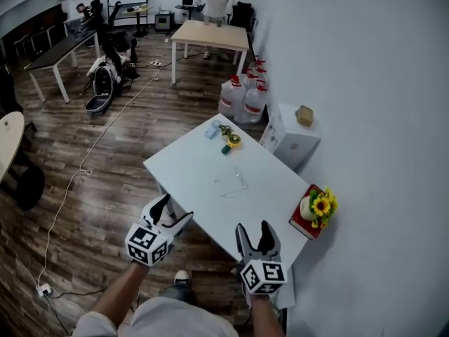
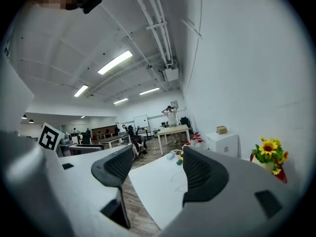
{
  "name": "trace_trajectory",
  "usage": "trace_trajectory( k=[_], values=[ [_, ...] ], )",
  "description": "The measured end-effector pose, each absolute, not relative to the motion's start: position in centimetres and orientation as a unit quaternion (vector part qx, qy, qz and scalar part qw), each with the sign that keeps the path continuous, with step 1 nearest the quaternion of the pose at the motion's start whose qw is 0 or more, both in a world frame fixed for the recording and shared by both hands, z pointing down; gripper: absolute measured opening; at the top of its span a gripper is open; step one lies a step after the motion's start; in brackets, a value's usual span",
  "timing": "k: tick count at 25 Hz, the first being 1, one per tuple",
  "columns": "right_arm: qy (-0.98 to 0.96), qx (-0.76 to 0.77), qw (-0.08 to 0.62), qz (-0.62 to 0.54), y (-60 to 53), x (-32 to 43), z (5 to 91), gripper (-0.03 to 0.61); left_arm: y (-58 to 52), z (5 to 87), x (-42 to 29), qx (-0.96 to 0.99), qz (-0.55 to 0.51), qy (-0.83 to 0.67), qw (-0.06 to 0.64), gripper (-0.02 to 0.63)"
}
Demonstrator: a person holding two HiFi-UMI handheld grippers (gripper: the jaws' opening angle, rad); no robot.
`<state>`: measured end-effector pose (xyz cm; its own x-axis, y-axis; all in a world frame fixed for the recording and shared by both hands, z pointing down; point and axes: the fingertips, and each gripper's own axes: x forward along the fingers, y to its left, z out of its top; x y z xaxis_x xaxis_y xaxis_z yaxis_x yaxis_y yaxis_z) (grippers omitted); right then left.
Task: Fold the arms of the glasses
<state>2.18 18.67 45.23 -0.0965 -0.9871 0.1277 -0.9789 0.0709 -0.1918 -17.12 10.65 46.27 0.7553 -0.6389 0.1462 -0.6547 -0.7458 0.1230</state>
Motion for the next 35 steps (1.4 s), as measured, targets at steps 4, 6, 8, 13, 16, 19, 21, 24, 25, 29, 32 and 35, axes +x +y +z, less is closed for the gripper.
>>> trace_trajectory(
  k=[4,6,8,13,16,19,21,24,25,29,32,35],
  values=[
    [0.725,-0.68,0.02,-0.11,14.0,2.2,44.7,0.308,5.4,45.8,-17.4,0.935,0.048,-0.342,0.078,0.347],
    [0.721,-0.684,0.023,-0.11,12.2,2.4,44.8,0.308,3.3,45.8,-17.4,0.936,0.048,-0.34,0.077,0.347],
    [0.718,-0.686,0.025,-0.112,10.4,2.5,45.0,0.307,1.4,45.9,-17.5,0.937,0.048,-0.339,0.077,0.347],
    [0.718,-0.686,0.025,-0.116,6.3,3.6,45.6,0.305,-2.8,46.5,-16.6,0.936,0.05,-0.339,0.084,0.347],
    [0.717,-0.685,0.028,-0.122,3.6,5.1,46.2,0.305,-5.2,47.0,-15.1,0.936,0.055,-0.337,0.085,0.347],
    [0.72,-0.681,0.032,-0.129,0.3,7.1,46.7,0.305,-8.1,47.3,-13.1,0.935,0.059,-0.34,0.085,0.347],
    [0.725,-0.675,0.032,-0.13,-2.1,8.5,46.9,0.305,-10.2,47.3,-11.7,0.933,0.06,-0.345,0.085,0.347],
    [0.733,-0.667,0.033,-0.131,-5.3,10.5,46.9,0.305,-13.0,46.9,-9.7,0.931,0.058,-0.352,0.082,0.347],
    [0.736,-0.664,0.034,-0.13,-6.4,11.1,46.8,0.305,-13.9,46.7,-9.1,0.93,0.057,-0.355,0.08,0.347],
    [0.748,-0.65,0.035,-0.128,-10.3,13.5,46.8,0.302,-16.7,46.7,-7.0,0.925,0.058,-0.367,0.077,0.347],
    [0.756,-0.64,0.037,-0.132,-12.4,14.8,47.4,0.301,-17.9,47.3,-6.1,0.921,0.065,-0.376,0.079,0.347],
    [0.762,-0.63,0.034,-0.143,-14.4,16.0,48.6,0.301,-18.8,48.2,-5.4,0.916,0.075,-0.385,0.082,0.347]
  ],
)
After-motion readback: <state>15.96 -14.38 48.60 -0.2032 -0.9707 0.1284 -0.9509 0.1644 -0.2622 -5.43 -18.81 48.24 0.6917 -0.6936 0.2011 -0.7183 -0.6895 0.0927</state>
